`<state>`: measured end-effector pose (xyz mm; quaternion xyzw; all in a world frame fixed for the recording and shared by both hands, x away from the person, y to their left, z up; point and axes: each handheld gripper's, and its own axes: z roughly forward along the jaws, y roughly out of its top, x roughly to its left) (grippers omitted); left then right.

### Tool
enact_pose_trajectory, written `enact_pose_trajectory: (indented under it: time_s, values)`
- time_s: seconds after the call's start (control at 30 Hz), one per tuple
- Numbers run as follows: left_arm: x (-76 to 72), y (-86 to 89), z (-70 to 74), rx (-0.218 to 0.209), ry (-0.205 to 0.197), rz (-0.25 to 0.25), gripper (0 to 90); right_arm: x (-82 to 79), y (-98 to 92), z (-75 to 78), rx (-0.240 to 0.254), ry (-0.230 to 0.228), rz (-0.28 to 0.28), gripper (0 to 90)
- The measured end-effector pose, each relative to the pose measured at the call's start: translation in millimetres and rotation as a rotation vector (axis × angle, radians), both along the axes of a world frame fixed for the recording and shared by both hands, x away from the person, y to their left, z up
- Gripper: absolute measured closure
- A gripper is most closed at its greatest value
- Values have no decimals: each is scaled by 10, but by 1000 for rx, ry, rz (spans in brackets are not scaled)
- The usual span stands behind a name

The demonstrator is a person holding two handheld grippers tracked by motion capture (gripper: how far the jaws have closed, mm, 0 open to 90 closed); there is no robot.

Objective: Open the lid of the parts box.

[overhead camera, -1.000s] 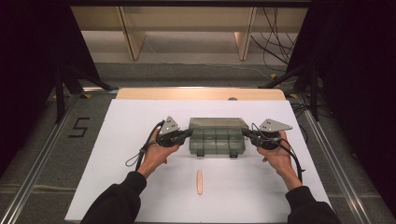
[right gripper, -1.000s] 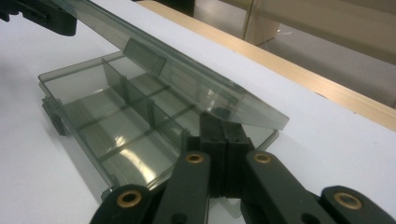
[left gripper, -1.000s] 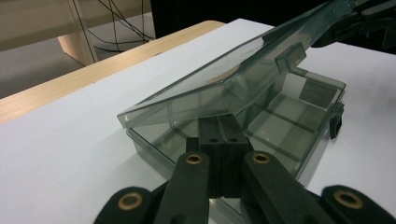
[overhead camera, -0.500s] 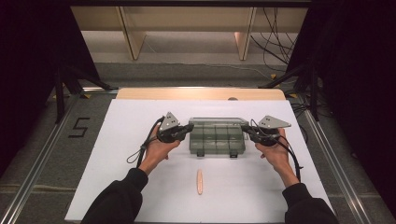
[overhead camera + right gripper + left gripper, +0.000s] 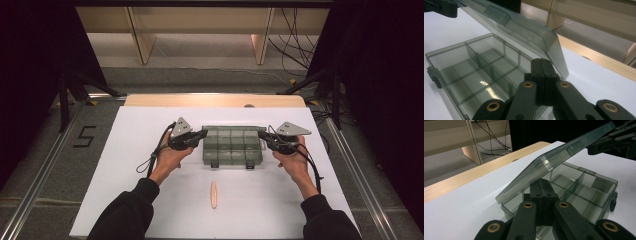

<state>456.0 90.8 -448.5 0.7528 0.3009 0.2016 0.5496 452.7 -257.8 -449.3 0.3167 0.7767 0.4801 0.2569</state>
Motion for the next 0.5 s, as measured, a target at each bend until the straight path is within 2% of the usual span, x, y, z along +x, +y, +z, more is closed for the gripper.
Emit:
enact_pose_trajectory:
  time_s: [0.27, 0.43, 0.5]
  values:
    - [-2, 14, 21, -8, -3, 6, 898, -10, -32, 5, 11, 6, 4, 899]
    - [0, 24, 32, -10, -5, 8, 899, -11, -84, -7, -14, 19, 7, 895]
    - [0, 23, 31, -12, -4, 7, 899, 0, -124, -11, -17, 26, -10, 883]
